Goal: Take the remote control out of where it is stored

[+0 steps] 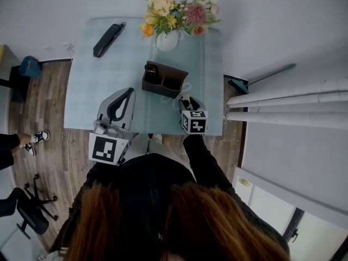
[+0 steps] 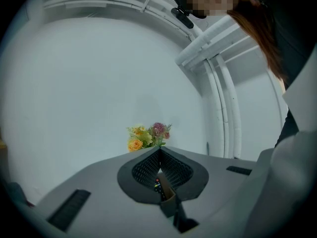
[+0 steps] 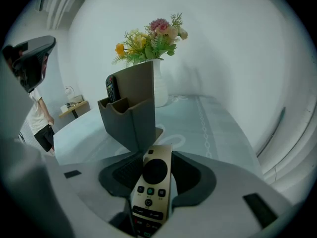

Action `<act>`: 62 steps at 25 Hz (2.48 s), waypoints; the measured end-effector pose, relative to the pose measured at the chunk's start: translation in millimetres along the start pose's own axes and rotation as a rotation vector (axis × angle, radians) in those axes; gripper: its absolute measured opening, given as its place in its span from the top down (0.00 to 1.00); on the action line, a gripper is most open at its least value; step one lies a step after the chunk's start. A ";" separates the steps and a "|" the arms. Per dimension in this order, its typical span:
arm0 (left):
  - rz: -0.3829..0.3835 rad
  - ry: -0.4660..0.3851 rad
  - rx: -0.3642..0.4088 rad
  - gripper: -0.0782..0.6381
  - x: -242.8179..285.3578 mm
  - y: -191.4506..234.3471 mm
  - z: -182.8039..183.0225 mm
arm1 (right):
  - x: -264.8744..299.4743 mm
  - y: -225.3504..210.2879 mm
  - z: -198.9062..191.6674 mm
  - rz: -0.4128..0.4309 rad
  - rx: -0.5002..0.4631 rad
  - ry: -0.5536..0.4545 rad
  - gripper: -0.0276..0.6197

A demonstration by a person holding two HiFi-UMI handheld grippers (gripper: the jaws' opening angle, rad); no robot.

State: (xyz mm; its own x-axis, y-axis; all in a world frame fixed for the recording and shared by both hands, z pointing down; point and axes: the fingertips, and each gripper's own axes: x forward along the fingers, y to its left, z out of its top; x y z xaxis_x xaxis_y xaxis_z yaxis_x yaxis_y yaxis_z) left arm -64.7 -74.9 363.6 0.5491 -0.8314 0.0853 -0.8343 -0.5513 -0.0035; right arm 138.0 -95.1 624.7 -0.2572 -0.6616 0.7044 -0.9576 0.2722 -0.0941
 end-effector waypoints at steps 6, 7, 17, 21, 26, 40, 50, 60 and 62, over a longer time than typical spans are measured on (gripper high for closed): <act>-0.001 0.006 0.006 0.88 1.6 -1.6 0.4 | 6.1 -1.8 -13.2 0.006 0.011 0.027 0.67; -0.001 0.007 0.007 0.88 1.9 -1.8 0.8 | 6.6 -2.2 -14.5 0.008 0.014 0.029 0.67; -0.001 -0.002 0.003 0.88 0.8 -2.1 -0.4 | 6.9 -3.5 -16.1 0.002 -0.008 0.021 0.67; 0.004 0.009 0.007 0.88 0.1 -1.6 0.1 | 4.4 -6.4 -14.6 -0.013 -0.018 0.006 0.67; 0.005 0.011 0.008 0.88 -0.7 -2.1 1.1 | -3.0 -2.6 -9.5 -0.015 -0.038 -0.026 0.67; 0.000 0.000 0.006 0.88 -2.1 -2.9 0.3 | -3.9 -0.5 -5.8 -0.008 -0.055 -0.038 0.67; -0.004 0.002 0.008 0.88 -2.5 -3.4 -1.2 | -18.2 6.5 11.3 -0.020 -0.071 -0.100 0.92; -0.011 -0.010 -0.006 0.88 1.8 -4.7 -0.8 | -41.4 18.8 57.6 -0.016 -0.112 -0.239 0.93; -0.009 -0.001 -0.004 0.88 2.2 -4.0 -0.7 | -49.8 23.1 73.5 -0.010 -0.114 -0.289 0.93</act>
State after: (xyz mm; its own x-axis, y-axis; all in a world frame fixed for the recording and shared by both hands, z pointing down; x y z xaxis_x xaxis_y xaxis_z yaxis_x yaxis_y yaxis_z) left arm -60.1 -74.5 364.6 0.5565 -0.8266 0.0840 -0.8296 -0.5584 0.0011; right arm 119.2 -107.2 535.8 -0.2901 -0.8316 0.4736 -0.9438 0.3305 0.0022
